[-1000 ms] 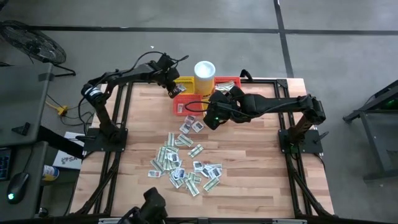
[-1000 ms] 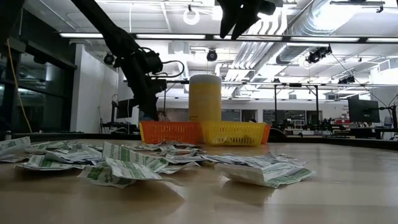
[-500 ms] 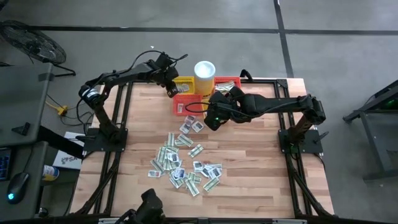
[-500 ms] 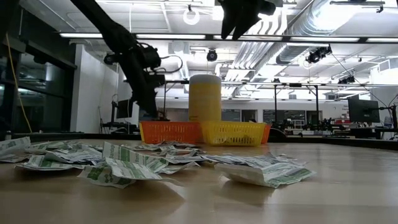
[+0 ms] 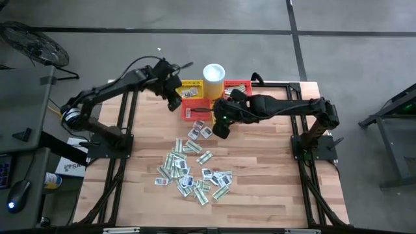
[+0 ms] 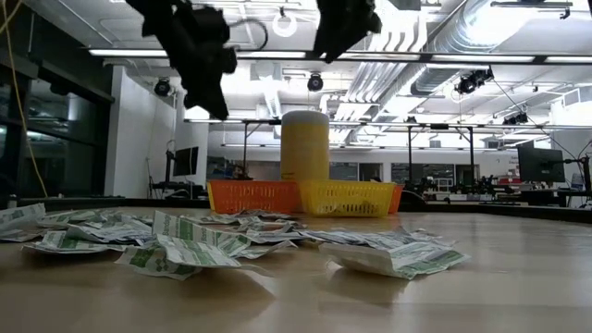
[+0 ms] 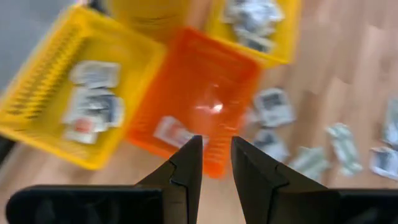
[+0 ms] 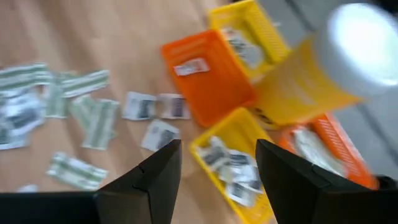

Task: Pick & Place First Aid Supplies
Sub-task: Put the black towelette pack into the bottom yellow basket

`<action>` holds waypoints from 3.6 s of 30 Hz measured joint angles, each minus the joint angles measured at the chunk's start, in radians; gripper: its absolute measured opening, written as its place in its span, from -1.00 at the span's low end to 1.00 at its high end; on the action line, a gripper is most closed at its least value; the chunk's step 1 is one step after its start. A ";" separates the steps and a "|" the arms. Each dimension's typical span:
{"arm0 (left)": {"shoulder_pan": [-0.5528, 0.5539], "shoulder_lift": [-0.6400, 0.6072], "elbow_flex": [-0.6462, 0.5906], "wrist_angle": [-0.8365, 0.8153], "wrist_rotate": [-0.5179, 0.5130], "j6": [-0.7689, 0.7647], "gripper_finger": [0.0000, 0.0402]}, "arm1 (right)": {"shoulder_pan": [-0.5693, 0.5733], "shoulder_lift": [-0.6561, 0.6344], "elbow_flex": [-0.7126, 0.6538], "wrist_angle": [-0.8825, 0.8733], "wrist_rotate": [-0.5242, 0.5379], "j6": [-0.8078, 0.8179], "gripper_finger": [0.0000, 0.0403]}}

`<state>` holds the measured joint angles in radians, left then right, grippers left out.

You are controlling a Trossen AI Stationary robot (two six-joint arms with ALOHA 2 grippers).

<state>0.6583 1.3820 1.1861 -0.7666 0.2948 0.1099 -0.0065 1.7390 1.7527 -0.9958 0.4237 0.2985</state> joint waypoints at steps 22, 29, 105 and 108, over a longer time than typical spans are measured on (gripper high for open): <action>-0.581 -0.544 -0.514 0.255 -0.309 -0.626 -0.58 | 0.001 0.227 0.000 0.081 -0.382 -0.438 -0.01; -0.744 -0.582 -0.562 0.250 -0.438 -0.720 -0.58 | 0.001 0.323 0.000 0.116 -0.420 -0.544 -0.01; -0.823 -0.580 -0.569 0.211 -0.493 -0.721 -0.58 | 0.061 0.565 0.002 0.080 -0.356 0.517 -0.46; -0.823 -0.580 -0.569 0.211 -0.493 -0.721 -0.58 | 0.061 0.564 0.001 0.079 -0.365 0.517 -0.62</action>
<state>-0.1642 0.8017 0.6170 -0.5560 -0.1982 -0.6114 0.0548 2.3032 1.7538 -0.9173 0.0589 0.8150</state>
